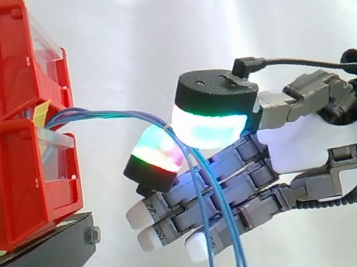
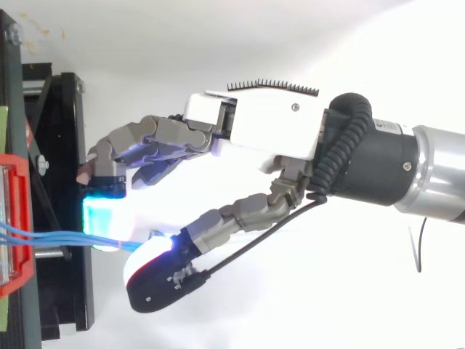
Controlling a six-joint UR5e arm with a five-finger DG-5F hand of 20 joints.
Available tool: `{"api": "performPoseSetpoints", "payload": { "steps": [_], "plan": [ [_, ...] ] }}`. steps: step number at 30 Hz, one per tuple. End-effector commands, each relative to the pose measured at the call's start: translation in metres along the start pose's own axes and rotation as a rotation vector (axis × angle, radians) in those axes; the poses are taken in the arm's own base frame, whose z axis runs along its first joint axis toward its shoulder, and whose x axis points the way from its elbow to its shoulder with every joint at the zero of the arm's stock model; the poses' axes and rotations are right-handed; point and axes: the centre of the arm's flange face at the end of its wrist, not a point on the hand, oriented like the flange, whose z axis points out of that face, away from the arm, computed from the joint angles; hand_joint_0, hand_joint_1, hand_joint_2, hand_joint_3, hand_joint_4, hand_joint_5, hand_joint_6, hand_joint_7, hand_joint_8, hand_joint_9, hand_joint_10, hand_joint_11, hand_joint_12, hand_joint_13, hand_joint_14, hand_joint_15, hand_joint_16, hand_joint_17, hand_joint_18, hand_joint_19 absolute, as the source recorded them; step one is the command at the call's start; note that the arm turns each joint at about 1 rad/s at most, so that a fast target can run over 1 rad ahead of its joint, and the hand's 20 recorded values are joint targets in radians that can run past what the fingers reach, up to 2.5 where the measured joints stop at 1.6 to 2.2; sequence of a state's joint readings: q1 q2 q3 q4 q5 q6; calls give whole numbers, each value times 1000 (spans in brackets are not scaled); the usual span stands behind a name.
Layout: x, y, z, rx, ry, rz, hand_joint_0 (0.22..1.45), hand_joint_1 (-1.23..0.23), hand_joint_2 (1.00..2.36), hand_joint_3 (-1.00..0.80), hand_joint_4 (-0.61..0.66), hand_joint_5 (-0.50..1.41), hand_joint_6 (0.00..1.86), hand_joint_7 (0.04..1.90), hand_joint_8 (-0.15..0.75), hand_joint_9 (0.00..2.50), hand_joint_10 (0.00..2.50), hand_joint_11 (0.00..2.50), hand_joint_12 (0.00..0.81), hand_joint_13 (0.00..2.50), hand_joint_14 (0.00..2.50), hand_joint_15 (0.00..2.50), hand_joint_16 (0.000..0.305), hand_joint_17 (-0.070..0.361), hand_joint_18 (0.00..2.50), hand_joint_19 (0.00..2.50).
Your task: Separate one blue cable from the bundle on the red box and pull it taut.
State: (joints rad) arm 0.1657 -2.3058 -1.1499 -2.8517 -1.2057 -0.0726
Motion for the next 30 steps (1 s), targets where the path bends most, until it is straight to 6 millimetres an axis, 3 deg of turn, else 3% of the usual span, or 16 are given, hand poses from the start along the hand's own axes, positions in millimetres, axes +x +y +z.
{"api": "performPoseSetpoints", "payload": {
  "steps": [1, 6, 12, 20, 24, 30],
  "plan": [
    [0, 0, 0, 0, 2, 0, 610, -824, 1000, -500, 244, -224, 798, 1091, 302, 479, 7, 299, 370, 384, 5, 164, 50, 112, 546, 421],
    [0, -1, 0, 2, 0, 0, 610, -719, 1000, -500, 246, -204, 825, 1126, 326, 579, 10, 324, 363, 418, 5, 170, 50, 111, 580, 436],
    [0, 0, 0, 0, 0, 0, 633, -691, 1001, -479, 241, -197, 838, 1158, 336, 628, 8, 346, 360, 431, 7, 165, 49, 110, 591, 437],
    [2, 1, 0, -1, 3, 1, 703, -830, 1018, -224, 212, -219, 852, 1135, 319, 571, 8, 358, 367, 436, 5, 168, 50, 111, 604, 424],
    [2, -1, -1, 6, 3, -2, 813, -867, 1014, -312, 178, -220, 841, 1124, 305, 559, 8, 348, 364, 423, 5, 169, 49, 111, 579, 438],
    [2, -1, 0, 5, 0, -1, 858, -878, 1010, -365, 154, -225, 834, 1135, 291, 538, 8, 341, 363, 414, 6, 181, 49, 111, 546, 463]
  ]
}}
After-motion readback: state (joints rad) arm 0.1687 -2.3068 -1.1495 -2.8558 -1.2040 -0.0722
